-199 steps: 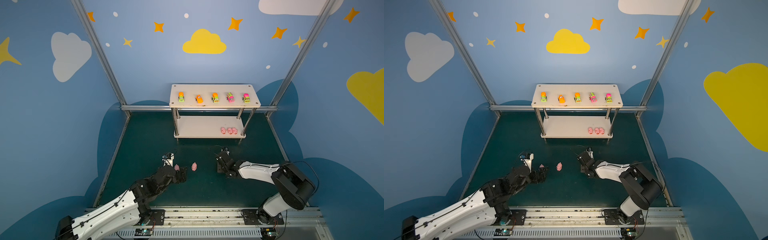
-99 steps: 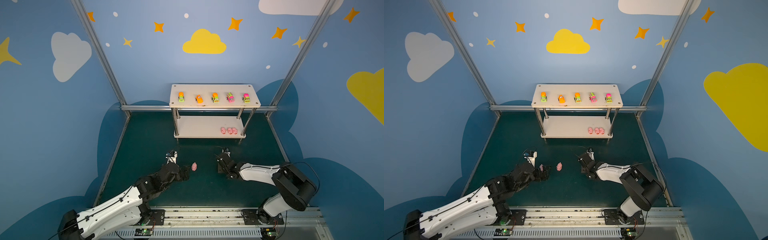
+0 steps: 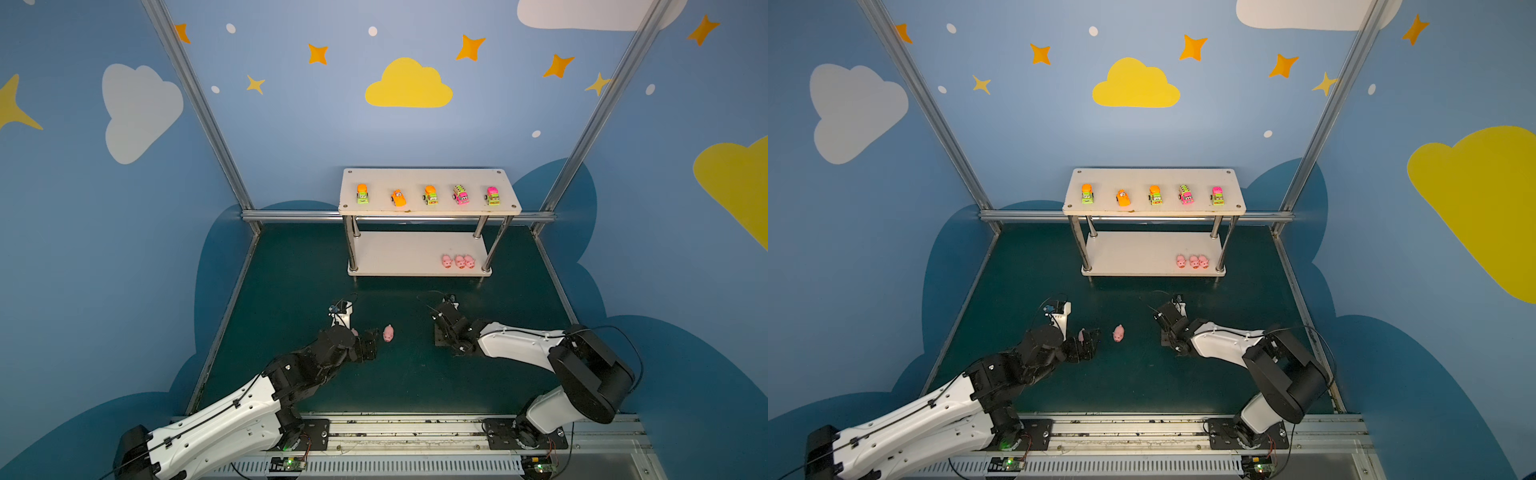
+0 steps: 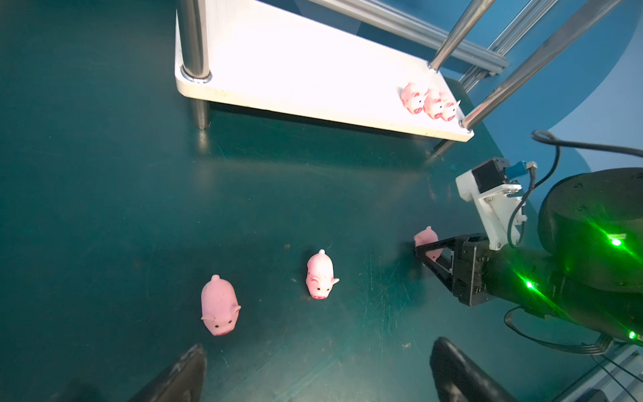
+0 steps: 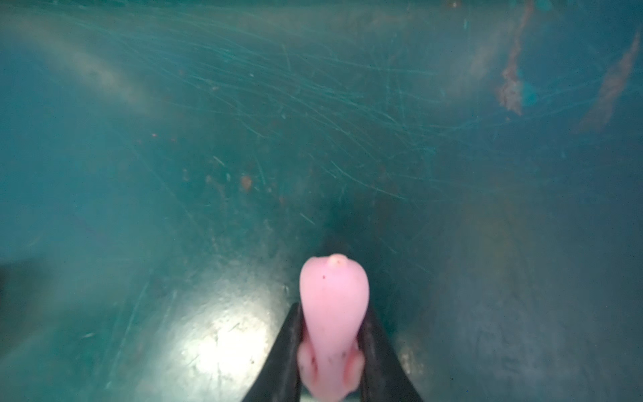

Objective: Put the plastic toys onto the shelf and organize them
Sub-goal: 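Carry the fourth pig with the right gripper to the lower shelf, then set the fourth pig beside the row and open the right gripper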

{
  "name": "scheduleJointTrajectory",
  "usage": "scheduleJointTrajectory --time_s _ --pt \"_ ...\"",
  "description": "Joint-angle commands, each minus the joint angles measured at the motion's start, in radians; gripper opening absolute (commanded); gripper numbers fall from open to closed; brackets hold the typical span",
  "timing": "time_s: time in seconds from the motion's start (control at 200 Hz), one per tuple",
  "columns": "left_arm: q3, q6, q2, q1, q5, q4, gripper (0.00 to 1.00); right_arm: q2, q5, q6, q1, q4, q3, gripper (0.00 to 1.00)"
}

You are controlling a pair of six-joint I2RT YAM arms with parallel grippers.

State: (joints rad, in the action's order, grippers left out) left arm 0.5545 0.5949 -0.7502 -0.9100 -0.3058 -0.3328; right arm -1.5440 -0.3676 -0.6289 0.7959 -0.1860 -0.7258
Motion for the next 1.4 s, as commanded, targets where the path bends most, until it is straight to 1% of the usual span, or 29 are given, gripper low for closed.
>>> scheduleJointTrajectory --time_s 0.0,0.195,0.416,0.596,0.981,1.212,1.397 --pt "-0.019 -0.026 0.022 0.004 -0.031 -0.014 1.0 0.014 0.008 0.018 0.005 -0.078 -0.054 0.23" --pt "-0.03 -0.048 0.053 0.012 -0.045 -0.024 1.0 -0.01 0.002 0.047 0.005 -0.116 -0.146 0.23" --pt "-0.03 -0.067 0.065 0.031 -0.049 -0.025 1.0 -0.085 0.004 0.101 -0.019 -0.155 -0.292 0.23" --pt "-0.03 -0.092 0.06 0.058 -0.05 -0.024 1.0 -0.157 0.039 0.169 -0.077 -0.176 -0.437 0.22" --pt "-0.032 -0.128 0.05 0.129 -0.042 0.006 1.0 -0.387 0.093 0.289 -0.194 -0.229 -0.771 0.22" --pt "-0.039 -0.134 0.025 0.173 -0.009 0.041 1.0 -0.498 0.11 0.338 -0.252 -0.244 -0.881 0.22" --pt "-0.039 -0.133 -0.014 0.202 0.011 0.067 1.0 -0.543 0.117 0.349 -0.282 -0.257 -0.916 0.22"
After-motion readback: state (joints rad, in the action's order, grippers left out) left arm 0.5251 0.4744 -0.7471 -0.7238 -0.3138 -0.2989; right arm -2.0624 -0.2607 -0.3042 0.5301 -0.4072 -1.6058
